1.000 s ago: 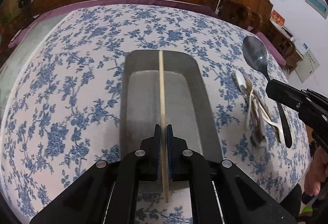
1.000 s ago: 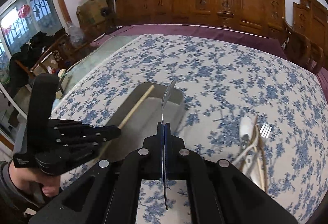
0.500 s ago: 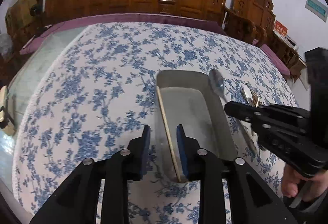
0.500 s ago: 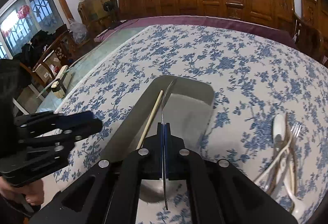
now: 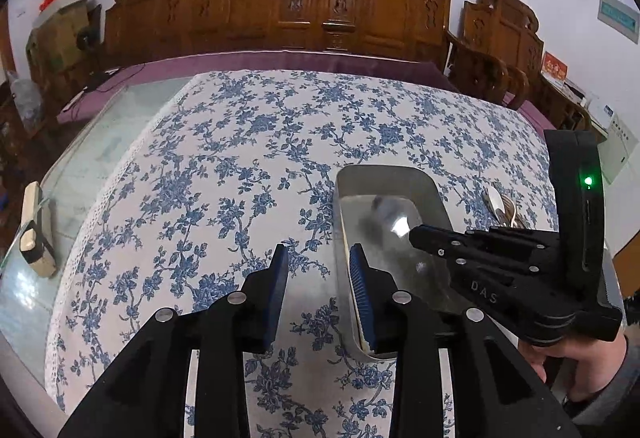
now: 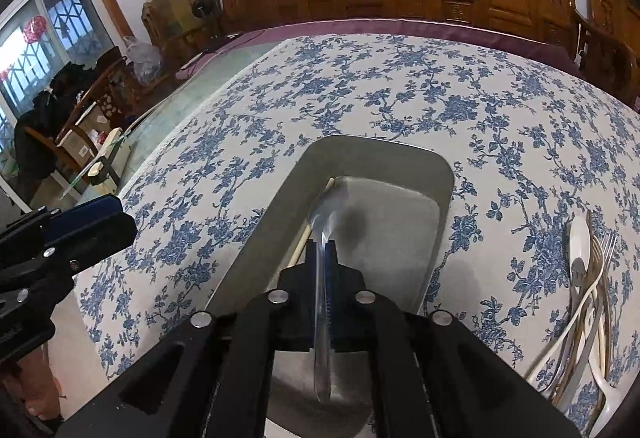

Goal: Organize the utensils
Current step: 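Lower the chopstick into the tray with left while right drops the metal spoon in, then return the right tool to the pile and grasp the white plastic spoon handle, then lift the white spoon with right while left moves toward the utensil pile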

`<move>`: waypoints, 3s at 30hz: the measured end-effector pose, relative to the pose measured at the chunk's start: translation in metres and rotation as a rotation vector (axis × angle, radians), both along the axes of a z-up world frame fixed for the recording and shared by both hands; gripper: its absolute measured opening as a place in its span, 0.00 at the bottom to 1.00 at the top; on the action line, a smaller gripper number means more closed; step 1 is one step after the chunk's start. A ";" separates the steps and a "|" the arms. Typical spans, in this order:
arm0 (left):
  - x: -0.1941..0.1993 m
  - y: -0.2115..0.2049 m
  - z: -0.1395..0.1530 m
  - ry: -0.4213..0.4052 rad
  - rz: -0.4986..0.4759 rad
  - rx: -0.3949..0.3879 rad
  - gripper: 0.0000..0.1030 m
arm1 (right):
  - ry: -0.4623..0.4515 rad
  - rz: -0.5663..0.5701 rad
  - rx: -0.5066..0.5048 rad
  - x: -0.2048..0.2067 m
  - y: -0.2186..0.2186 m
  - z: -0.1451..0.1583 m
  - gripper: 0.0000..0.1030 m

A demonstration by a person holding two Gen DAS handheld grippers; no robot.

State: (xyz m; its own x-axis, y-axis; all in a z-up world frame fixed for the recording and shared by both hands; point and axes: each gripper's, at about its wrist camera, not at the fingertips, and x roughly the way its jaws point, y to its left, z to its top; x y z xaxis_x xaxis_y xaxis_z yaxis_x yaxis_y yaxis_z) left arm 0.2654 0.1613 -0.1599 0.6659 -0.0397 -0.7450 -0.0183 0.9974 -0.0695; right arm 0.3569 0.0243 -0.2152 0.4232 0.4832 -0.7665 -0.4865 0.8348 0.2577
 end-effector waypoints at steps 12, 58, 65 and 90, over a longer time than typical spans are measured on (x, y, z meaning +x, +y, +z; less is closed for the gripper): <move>-0.014 -0.033 0.012 -0.046 -0.075 0.008 0.56 | -0.100 0.018 -0.009 -0.031 -0.070 0.046 0.07; -0.045 -0.201 -0.015 -0.018 -0.266 0.012 0.93 | 0.083 0.018 -0.285 -0.022 -0.256 -0.045 0.27; -0.047 -0.198 -0.022 0.004 -0.261 -0.009 0.93 | 0.103 0.083 -0.319 -0.033 -0.243 -0.051 0.29; -0.053 -0.209 -0.029 0.032 -0.255 -0.006 0.91 | 0.051 -0.021 -0.256 -0.052 -0.241 -0.030 0.10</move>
State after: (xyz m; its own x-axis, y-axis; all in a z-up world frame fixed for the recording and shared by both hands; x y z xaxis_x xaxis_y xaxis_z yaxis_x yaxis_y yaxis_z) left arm 0.2127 -0.0477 -0.1885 0.6100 -0.2083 -0.7645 0.2318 0.9695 -0.0792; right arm 0.3045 -0.2167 -0.2450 0.3887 0.2623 -0.8833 -0.4600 0.8858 0.0607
